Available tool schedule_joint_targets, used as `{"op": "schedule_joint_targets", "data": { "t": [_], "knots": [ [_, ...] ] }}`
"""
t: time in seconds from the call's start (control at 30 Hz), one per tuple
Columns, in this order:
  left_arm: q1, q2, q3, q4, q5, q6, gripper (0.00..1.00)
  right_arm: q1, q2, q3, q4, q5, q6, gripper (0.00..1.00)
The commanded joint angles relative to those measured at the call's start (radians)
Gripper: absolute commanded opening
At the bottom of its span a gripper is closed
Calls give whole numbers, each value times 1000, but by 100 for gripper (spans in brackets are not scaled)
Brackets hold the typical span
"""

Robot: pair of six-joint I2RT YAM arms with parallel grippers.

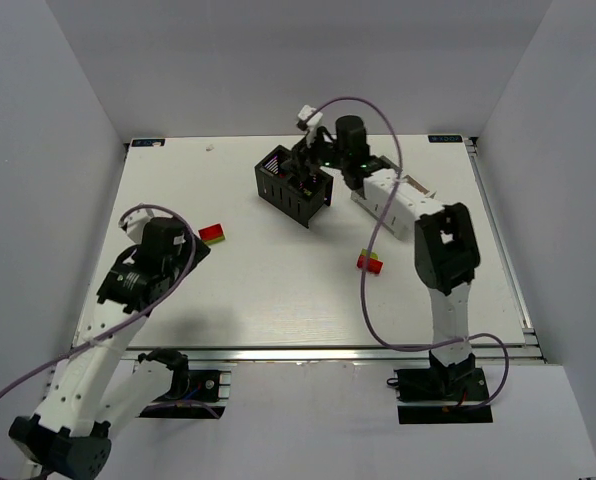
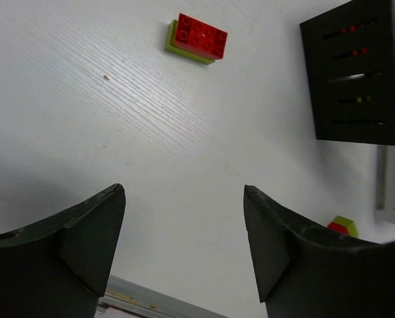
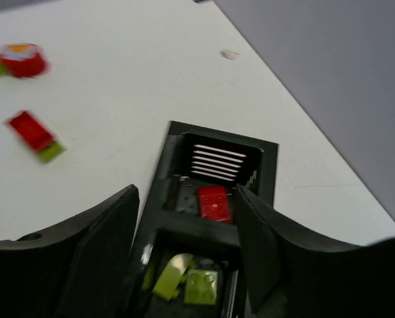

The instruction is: Sort the legos into containers by color

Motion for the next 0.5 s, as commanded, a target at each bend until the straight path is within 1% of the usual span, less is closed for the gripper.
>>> {"op": "schedule_joint_targets", "data": {
  "t": [0.0, 0.03, 0.07, 0.1, 0.13, 0.17, 0.2, 0.23, 0.27, 0.3, 0.33, 0.37, 0.4, 0.43, 0.47],
  "knots": [
    [11, 79, 49, -47, -73, 78, 80, -82, -198, -57, 10, -384, 9, 63],
    [29, 110, 53, -35, -73, 110, 75, -86, -213, -70, -19, -470, -17, 48],
    [43, 125, 56, -27, -67, 125, 65, -88, -229, -82, -54, -499, -44, 39],
    [66, 141, 57, -19, -38, 145, 57, -89, -264, -114, -133, -518, -76, 30],
    [119, 168, 55, 0, -20, 185, 50, -89, -282, -137, -164, -535, -107, 14],
    [150, 181, 55, 11, 3, 204, 45, -91, -301, -162, -191, -545, -156, 9],
    [184, 193, 53, 25, 55, 220, 40, -91, -339, -217, -205, -549, -173, 6],
    [255, 211, 50, 54, 83, 252, 40, -89, -359, -246, -247, -552, -185, 8],
    [289, 222, 49, 66, 110, 266, 40, -91, -378, -275, -255, -552, -196, 14],
    [326, 233, 47, 80, 161, 279, 47, -89, -416, -332, -260, -549, -208, 22],
    [410, 244, 46, 105, 184, 297, 56, -89, -434, -358, -258, -535, -213, 29],
    [443, 270, 38, 117, 209, 305, 65, -89, -450, -383, -257, -529, -218, 39],
    [474, 287, 35, 131, 233, 316, 74, -93, -477, -404, -254, -523, -222, 42],
    [516, 303, 32, 155, 261, 345, 87, -93, -490, -441, -251, -516, -222, 45],
    [530, 343, 29, 166, 265, 362, 91, -93, -503, -455, -249, -515, -222, 47]
  ]
}}
